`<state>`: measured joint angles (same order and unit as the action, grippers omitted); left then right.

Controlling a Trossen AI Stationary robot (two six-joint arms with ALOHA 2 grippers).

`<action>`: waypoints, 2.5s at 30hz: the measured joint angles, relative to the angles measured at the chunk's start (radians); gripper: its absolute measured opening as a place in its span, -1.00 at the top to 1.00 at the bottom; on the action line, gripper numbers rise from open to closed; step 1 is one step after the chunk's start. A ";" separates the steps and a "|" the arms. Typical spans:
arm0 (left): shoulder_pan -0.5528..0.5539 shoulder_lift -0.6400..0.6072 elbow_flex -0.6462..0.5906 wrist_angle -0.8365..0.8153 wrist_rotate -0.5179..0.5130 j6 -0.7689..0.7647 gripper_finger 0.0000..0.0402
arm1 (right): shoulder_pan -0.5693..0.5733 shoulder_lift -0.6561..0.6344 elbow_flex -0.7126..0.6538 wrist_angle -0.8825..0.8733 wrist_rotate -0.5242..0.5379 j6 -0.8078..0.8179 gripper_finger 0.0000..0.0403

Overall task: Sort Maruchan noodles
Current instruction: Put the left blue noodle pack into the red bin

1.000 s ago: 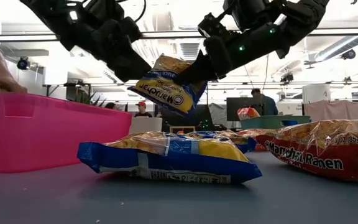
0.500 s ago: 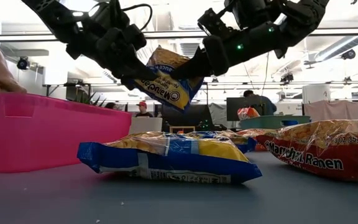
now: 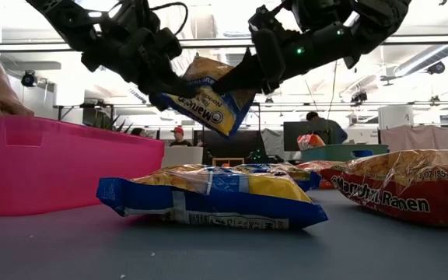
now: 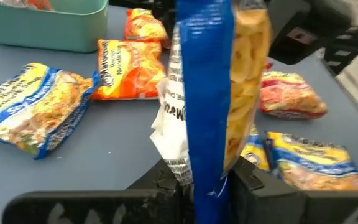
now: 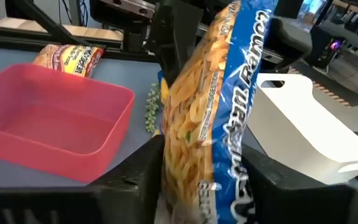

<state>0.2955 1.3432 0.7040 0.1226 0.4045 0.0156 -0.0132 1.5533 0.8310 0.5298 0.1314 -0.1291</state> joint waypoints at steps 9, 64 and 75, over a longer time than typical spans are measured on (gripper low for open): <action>-0.015 -0.132 0.000 -0.082 0.025 -0.044 0.77 | 0.000 -0.113 0.000 -0.168 0.000 0.025 -0.14; -0.370 0.226 0.650 -1.422 -0.316 0.315 0.78 | -0.007 -0.192 -0.001 -0.347 0.001 0.050 -0.29; -0.370 0.226 0.589 -1.327 -0.317 0.312 0.78 | -0.007 -0.192 -0.001 -0.346 0.001 0.051 -0.26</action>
<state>-0.0742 1.5696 1.2929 -1.2048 0.0878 0.3280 -0.0200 1.3617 0.8303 0.1837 0.1328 -0.0786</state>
